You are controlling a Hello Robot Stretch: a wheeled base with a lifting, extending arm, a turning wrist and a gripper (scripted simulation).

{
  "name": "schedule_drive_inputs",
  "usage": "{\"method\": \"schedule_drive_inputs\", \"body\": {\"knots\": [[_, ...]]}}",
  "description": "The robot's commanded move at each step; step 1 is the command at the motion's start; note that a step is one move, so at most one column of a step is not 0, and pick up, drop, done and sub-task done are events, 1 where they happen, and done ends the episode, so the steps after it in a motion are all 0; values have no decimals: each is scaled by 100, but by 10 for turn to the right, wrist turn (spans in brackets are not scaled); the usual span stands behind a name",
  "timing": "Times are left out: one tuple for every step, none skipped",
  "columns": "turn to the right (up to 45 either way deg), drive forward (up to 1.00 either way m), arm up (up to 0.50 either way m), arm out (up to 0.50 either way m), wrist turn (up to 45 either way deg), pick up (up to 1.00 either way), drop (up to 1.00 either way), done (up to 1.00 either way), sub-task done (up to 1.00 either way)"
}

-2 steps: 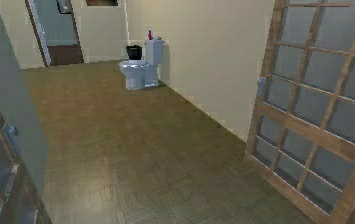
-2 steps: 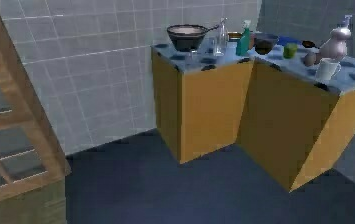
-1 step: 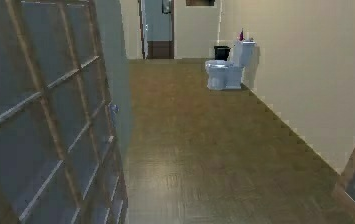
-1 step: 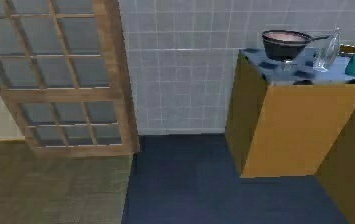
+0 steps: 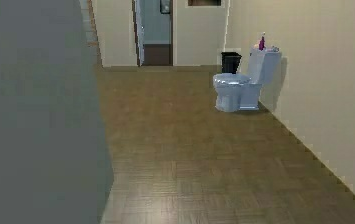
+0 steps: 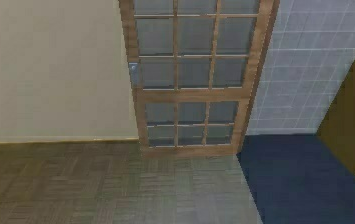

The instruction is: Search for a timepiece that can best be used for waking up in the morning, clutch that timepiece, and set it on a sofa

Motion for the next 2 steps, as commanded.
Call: {"method": "schedule_drive_inputs", "body": {"knots": [[-60,0,0,0,0,0,0,0,0],[0,40,0,0,0,0,0,0,0]]}}
